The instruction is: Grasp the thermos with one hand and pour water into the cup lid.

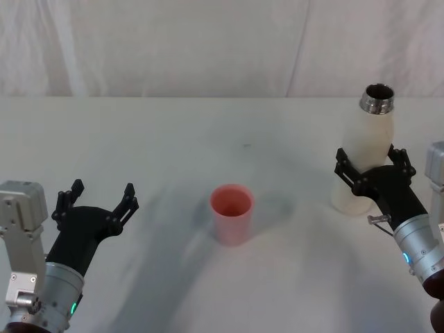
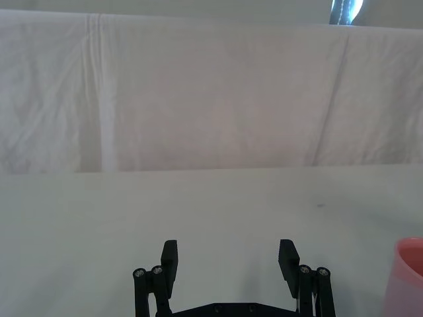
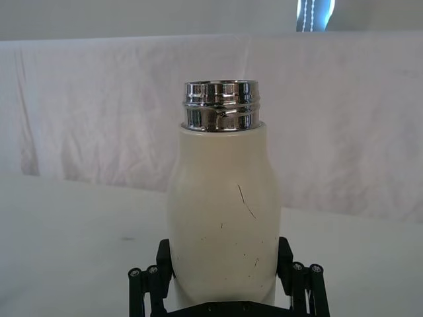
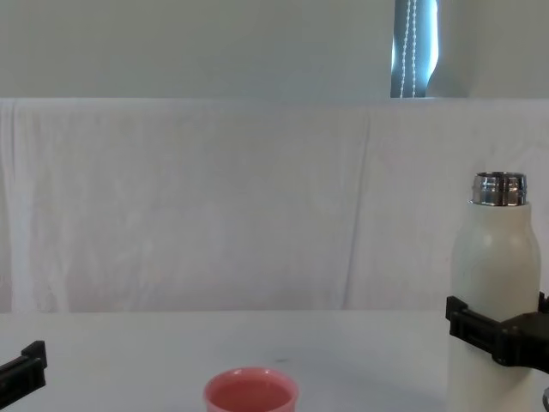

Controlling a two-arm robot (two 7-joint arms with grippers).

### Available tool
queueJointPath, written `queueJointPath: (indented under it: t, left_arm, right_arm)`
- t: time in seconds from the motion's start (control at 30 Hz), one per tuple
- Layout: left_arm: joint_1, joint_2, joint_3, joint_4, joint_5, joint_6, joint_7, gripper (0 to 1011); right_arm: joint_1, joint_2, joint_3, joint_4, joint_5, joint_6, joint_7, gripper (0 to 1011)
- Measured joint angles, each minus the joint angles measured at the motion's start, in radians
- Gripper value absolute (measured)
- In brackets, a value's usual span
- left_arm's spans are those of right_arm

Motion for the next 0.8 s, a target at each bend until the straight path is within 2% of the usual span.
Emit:
queueJointPath:
  t: [0.8]
  left_arm:
    - [0.000,0.000,0.000,0.000,0.000,0.000,0.000,1001]
  right_arm:
    - [0.004,0.000,0.001,0.005,-0.002,-0.002,0.001,951]
